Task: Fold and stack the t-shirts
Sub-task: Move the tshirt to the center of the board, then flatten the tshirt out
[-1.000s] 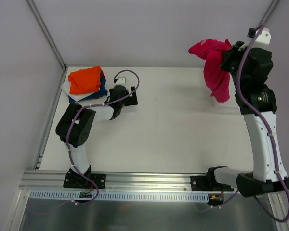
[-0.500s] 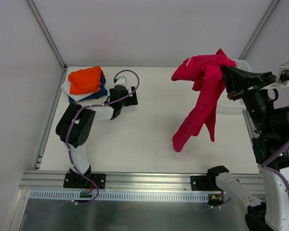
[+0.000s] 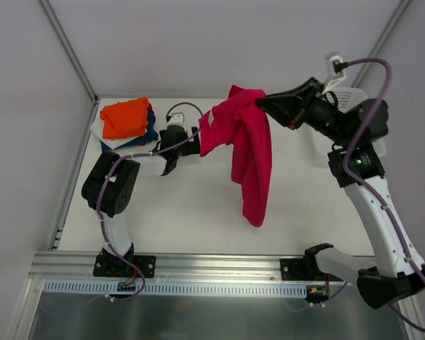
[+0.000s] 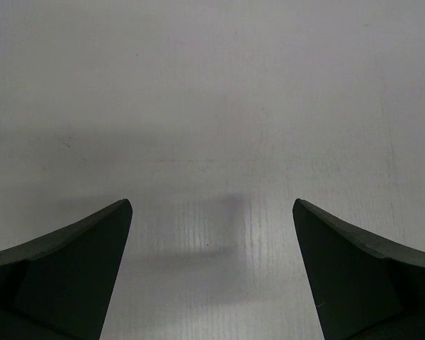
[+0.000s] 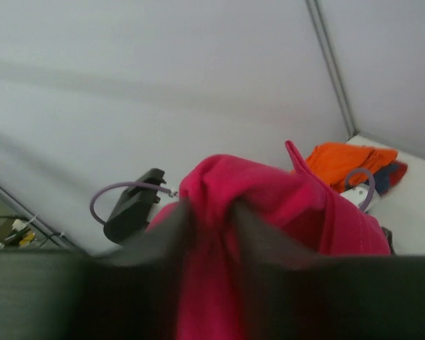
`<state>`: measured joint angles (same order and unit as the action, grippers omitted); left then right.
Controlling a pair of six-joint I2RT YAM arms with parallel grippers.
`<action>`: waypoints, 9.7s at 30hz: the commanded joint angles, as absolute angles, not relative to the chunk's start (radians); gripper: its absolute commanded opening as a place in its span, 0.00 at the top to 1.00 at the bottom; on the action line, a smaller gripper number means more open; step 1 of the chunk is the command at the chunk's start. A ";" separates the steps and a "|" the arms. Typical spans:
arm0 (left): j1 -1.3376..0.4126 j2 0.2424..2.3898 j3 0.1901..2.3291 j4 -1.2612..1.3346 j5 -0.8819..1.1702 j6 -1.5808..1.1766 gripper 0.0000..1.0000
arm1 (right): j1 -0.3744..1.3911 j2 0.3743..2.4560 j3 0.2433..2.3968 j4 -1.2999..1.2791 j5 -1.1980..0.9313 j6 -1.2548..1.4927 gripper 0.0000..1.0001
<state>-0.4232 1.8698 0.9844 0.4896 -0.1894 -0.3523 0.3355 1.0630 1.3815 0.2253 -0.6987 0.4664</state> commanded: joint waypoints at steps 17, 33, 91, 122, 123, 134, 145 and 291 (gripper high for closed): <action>-0.410 1.830 1.000 0.502 -0.170 -0.368 0.01 | 0.357 1.127 1.378 0.037 -0.704 0.322 0.01; -0.413 1.743 1.006 0.210 -0.265 -0.500 0.05 | 0.373 1.331 1.164 -0.202 -0.426 0.091 0.16; -0.402 0.721 0.423 -0.256 -0.574 -0.980 0.15 | 0.770 2.223 1.949 -0.531 -0.428 -0.175 0.28; -0.402 0.732 0.413 -0.255 -0.563 -0.980 0.09 | 0.868 2.419 2.120 -0.520 -0.393 -0.261 0.37; -0.402 0.727 0.411 -0.255 -0.563 -0.980 0.09 | 0.868 2.421 2.117 -0.520 -0.393 -0.265 0.40; -0.402 0.724 0.399 -0.255 -0.566 -0.985 0.09 | 0.861 2.390 2.080 -0.506 -0.383 -0.267 0.36; -0.402 0.747 0.400 -0.253 -0.565 -0.989 0.08 | 0.834 2.295 2.089 -0.522 -0.374 -0.305 0.31; -0.402 0.827 0.434 -0.216 -0.500 -0.976 0.03 | 0.641 1.861 1.879 -0.442 0.032 -0.259 1.00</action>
<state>-0.4107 0.8413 0.4095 -0.2371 -0.5041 -0.9806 0.6853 1.9747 1.8874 -0.4538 -0.0799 -0.2474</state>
